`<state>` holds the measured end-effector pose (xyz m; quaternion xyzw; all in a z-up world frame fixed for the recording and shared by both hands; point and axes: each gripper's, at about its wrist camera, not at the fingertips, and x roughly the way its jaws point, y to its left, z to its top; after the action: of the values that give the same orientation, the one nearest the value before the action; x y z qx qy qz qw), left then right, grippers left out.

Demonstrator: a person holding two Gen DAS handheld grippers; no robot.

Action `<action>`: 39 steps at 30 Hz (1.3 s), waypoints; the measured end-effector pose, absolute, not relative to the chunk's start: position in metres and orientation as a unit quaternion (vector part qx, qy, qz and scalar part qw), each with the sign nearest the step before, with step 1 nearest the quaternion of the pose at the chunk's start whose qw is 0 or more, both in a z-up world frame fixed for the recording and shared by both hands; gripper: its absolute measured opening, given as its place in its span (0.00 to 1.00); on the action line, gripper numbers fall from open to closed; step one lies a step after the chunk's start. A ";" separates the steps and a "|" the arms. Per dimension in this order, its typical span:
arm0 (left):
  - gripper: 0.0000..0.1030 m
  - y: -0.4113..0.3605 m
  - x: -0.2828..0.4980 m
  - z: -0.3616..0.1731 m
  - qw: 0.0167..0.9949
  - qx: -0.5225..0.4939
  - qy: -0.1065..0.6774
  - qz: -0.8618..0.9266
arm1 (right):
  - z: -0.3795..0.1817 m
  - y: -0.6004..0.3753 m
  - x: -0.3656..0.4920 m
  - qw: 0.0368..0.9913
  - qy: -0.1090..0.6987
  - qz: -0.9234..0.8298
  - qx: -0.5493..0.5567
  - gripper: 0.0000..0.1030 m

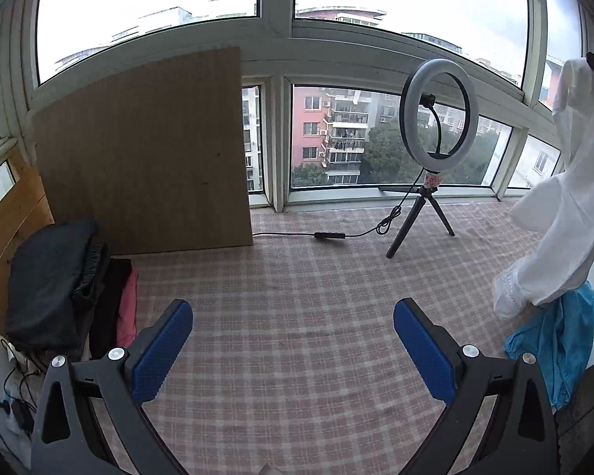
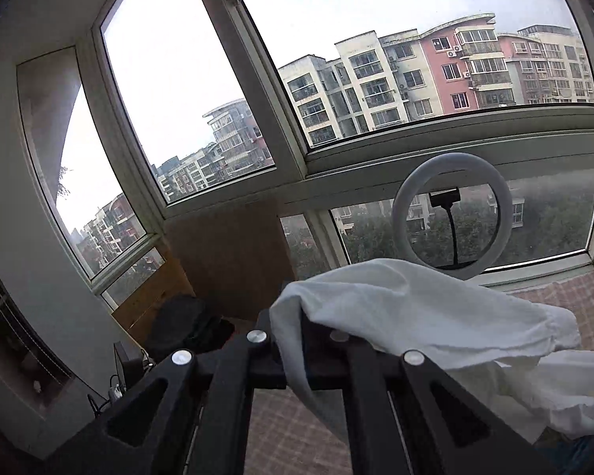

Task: Fold clothes

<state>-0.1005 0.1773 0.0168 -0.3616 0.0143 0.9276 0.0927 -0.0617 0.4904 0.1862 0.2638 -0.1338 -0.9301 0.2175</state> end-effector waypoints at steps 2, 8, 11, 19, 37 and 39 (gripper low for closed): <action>0.99 0.147 -0.092 0.016 0.066 -0.361 0.006 0.930 | 0.166 0.421 -0.082 0.263 -0.117 -0.910 0.297 0.09; 0.99 0.099 -0.082 -0.012 0.014 -0.401 0.022 0.916 | 0.019 0.319 -0.105 0.258 0.002 -0.835 0.486 0.46; 0.99 0.112 -0.086 -0.033 0.039 -0.427 0.036 0.903 | -0.021 0.393 -0.070 0.227 -0.045 -0.837 0.496 0.48; 0.99 0.260 -0.128 -0.106 0.228 -0.511 0.072 0.825 | -0.112 0.697 -0.002 -0.190 -0.163 -0.811 0.528 0.65; 0.02 0.443 -0.207 -0.212 0.285 -0.593 0.166 0.735 | -0.195 0.771 -0.028 -0.112 -0.254 -0.794 0.541 0.08; 0.01 0.435 -0.206 -0.198 0.297 -0.583 0.149 0.741 | -0.182 0.771 -0.029 -0.098 -0.263 -0.808 0.518 0.07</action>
<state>-0.2058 0.4352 -0.1984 -0.5832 0.1494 0.7410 0.2973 -0.0286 0.7707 -0.1819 0.5178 -0.2626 -0.8083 -0.0983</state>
